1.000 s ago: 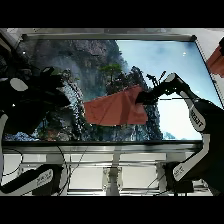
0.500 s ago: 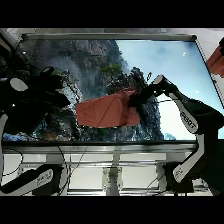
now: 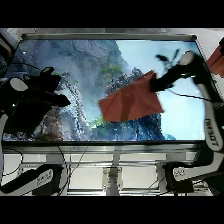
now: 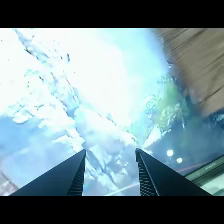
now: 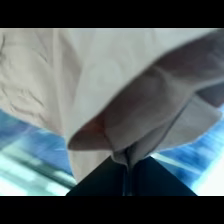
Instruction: Fold the clothes and pants, and hang the long-sleeved shirts on hangers.
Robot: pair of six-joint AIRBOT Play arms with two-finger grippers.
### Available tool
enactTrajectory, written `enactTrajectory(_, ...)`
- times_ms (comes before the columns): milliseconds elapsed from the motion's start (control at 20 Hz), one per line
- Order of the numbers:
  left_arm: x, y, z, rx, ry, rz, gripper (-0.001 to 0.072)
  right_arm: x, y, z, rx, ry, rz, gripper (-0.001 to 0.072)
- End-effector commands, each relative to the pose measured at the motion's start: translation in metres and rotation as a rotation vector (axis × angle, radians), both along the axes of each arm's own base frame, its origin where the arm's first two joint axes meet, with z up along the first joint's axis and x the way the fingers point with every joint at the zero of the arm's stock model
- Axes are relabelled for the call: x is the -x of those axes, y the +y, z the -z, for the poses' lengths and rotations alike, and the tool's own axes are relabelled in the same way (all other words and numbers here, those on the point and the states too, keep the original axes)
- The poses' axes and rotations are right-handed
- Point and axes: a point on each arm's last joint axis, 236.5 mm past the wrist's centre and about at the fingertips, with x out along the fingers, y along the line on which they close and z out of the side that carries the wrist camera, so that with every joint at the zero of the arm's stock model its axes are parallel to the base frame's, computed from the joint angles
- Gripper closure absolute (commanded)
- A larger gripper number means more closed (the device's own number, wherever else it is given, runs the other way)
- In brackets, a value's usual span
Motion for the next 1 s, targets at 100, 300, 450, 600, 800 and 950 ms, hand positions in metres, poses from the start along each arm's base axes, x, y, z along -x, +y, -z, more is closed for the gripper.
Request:
enactTrajectory(100,0.0,0.0,0.0,0.0,0.001,-0.001,0.033,0.046,-0.152,-0.048,0.131,-0.018,0.37,0.0703)
enactTrajectory(300,0.0,0.0,0.0,0.0,0.0,-0.001,0.033,0.078,-0.249,-0.048,0.173,-0.034,0.61,0.0703)
enactTrajectory(450,0.0,0.0,0.0,0.0,0.0,-0.001,0.033,0.11,-0.31,-0.046,0.2,-0.042,0.787,0.0703)
enactTrajectory(600,0.0,0.0,0.0,0.0,-0.001,-0.002,0.0329,0.147,-0.353,-0.031,0.185,0.007,0.94,0.0703)
enactTrajectory(800,-0.002,0.001,0.0,-0.001,-0.006,-0.005,0.0329,0.181,-0.37,0.009,0.154,0.13,1.026,0.0701)
enactTrajectory(950,-0.002,0.001,0.0,0.0,-0.006,-0.005,0.0329,0.204,-0.376,0.041,0.216,0.212,1.041,0.0603)
